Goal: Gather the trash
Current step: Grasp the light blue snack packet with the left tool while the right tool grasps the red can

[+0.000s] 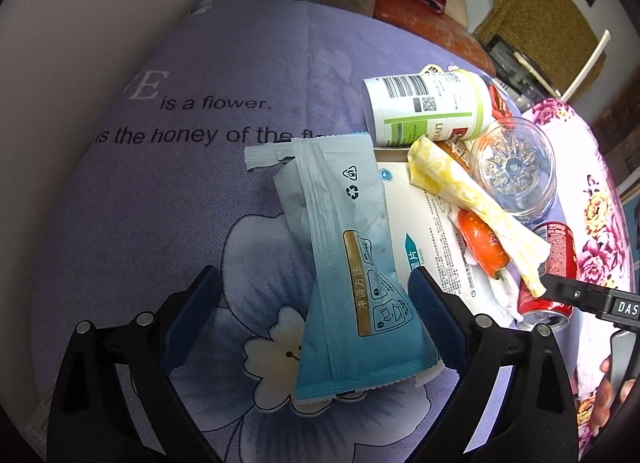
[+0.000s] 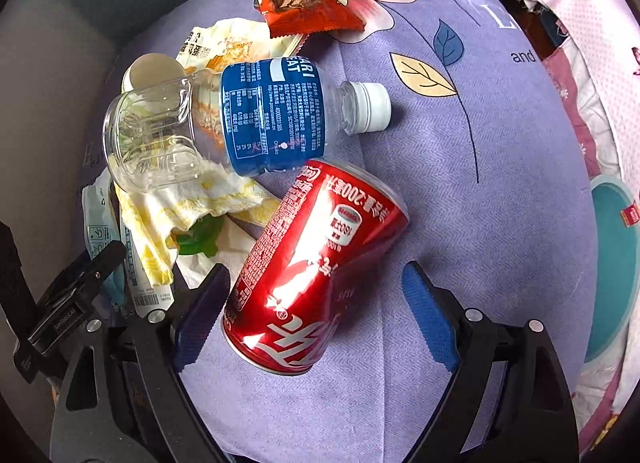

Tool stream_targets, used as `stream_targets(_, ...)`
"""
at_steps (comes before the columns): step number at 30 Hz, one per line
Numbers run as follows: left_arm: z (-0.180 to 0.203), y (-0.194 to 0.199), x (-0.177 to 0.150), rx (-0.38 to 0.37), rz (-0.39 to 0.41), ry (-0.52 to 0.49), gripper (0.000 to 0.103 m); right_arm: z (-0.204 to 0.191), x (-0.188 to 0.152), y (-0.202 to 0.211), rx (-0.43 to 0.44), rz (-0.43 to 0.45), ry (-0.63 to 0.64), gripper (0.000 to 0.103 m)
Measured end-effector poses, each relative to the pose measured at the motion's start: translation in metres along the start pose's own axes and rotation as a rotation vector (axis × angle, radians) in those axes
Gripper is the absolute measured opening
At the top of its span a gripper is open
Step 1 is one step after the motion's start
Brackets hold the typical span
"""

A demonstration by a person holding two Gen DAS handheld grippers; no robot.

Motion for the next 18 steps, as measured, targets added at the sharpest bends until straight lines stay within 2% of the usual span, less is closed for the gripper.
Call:
stream_targets(1,0.003,0.001,0.000,-0.007,0.008,-0.009,0.079,0.000,-0.003,0.004,-0.008,0.022,0.018,0.059)
stream_targets(3,0.005,0.001,-0.001,0.001,0.012,-0.021,0.038,-0.001,-0.008,0.009,-0.041,0.039,0.068,0.056)
stream_targets(8,0.003,0.003,-0.002,0.000,0.018,0.004,0.030,0.007,-0.017,0.012,-0.038,0.042,0.058,0.055)
stream_targets(18,0.013,0.027,-0.005,-0.042,0.045,0.008,0.030,0.015,-0.023,0.013,0.009,0.010,0.029,0.056)
Point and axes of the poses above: each gripper's, at about its wrist camera, not at the fingertips, and y roughly against the way its jaws point, z to its right, x to its top, the point moved 7 cm from there along -y, roughly the way its jaws point, and after that the axes turned 2 degrees about y, right-handed, at the moved point
